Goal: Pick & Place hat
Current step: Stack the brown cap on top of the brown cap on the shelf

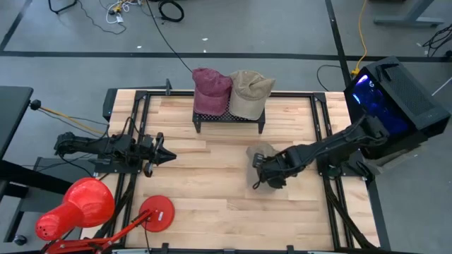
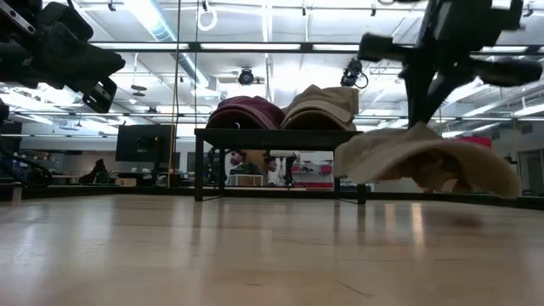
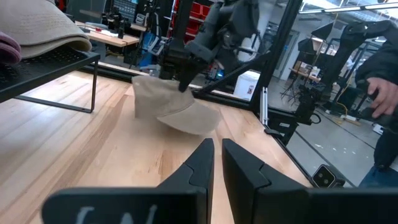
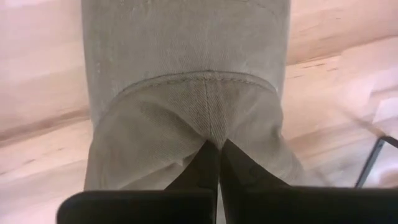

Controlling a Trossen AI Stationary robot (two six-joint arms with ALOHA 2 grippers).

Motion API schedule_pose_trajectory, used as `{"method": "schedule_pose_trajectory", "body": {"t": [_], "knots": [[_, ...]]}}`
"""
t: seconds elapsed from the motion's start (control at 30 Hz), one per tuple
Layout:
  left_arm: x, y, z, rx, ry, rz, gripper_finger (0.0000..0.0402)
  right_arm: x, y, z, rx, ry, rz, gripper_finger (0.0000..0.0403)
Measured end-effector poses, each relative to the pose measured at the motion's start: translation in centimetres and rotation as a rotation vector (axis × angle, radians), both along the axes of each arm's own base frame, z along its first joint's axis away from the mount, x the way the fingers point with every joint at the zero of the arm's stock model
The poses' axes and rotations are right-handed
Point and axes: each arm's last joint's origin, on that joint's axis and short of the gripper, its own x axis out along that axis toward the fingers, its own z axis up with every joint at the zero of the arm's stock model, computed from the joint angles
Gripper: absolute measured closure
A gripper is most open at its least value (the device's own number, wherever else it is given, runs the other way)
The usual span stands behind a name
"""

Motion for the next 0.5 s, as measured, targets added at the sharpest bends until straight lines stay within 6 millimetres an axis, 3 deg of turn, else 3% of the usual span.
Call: {"method": "schedule_pose_trajectory", "body": {"t": [0.23, 0.5], "knots": [[0.0, 0.0, 0.0, 0.000, 0.000, 0.000, 0.0362, 0.0, -1.3, -1.8, -0.015, 0.012, 0.039, 0.0403], [0.0, 0.0, 0.0, 0.000, 0.000, 0.000, 0.0362, 0.5, -1.7, -2.1, 0.039, -0.011, 0.045, 0.0398]]}}
